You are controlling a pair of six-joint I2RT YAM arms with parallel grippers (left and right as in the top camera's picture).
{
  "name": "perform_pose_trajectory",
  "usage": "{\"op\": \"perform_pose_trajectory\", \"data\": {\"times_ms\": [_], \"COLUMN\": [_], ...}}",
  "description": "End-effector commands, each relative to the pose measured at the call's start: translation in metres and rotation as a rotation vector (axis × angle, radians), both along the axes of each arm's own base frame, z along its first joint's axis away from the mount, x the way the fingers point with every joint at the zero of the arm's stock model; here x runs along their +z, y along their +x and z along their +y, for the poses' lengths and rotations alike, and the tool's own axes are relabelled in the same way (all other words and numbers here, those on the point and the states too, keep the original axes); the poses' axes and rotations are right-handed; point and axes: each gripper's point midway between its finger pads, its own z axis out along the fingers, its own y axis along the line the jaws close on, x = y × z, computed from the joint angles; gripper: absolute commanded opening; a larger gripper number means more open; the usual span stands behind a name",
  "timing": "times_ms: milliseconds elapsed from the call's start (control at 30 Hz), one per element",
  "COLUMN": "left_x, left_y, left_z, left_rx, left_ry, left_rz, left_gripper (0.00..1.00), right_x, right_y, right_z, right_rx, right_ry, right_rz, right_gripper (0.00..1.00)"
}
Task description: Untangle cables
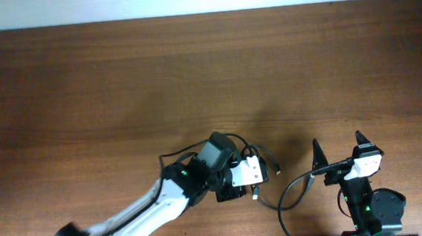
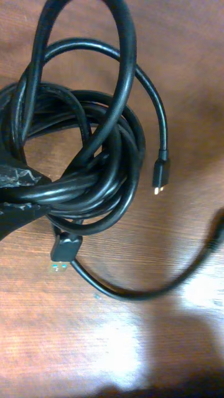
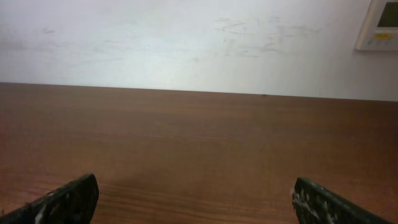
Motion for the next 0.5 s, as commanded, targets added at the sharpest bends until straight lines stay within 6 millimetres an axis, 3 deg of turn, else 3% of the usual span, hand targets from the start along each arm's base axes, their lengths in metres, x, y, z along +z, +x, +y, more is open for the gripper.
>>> {"op": "perform_pose_trajectory", "data": {"times_ms": [0, 100, 267, 333, 467], "left_x": [0.069, 0.112, 0.136, 0.139, 0.154], "left_y": [-0.012, -0.032, -0.065, -0.042, -0.016], "left_z": [-0.015, -0.018, -0.023, -0.014, 0.015], "left_rx": [-0.013, -0.097, -0.225, 0.004, 0.098], "left_ry": [-0.210, -0.341, -0.471, -0.496, -0.591], "left_rz": [-0.012, -0.036, 0.105, 0.290, 0.415], "left_gripper": [0.00, 0.00, 0.00, 0.00, 0.00], "right_x": [-0.003, -0.003, -0.003, -0.003, -0.003], "right_y": [0.000, 0.000, 0.000, 0.000, 0.000], "right_z": [-0.001, -0.001, -0.001, -0.001, -0.001], "right_rx": [-0.007, -0.007, -0.007, -0.006, -0.008], "right_ry": [0.011, 0.011, 0.011, 0.011, 0.011], "right_rz": [0.008, 0.008, 0.008, 0.008, 0.008], "right_gripper": [0.98, 0.98, 0.98, 0.98, 0.98]}}
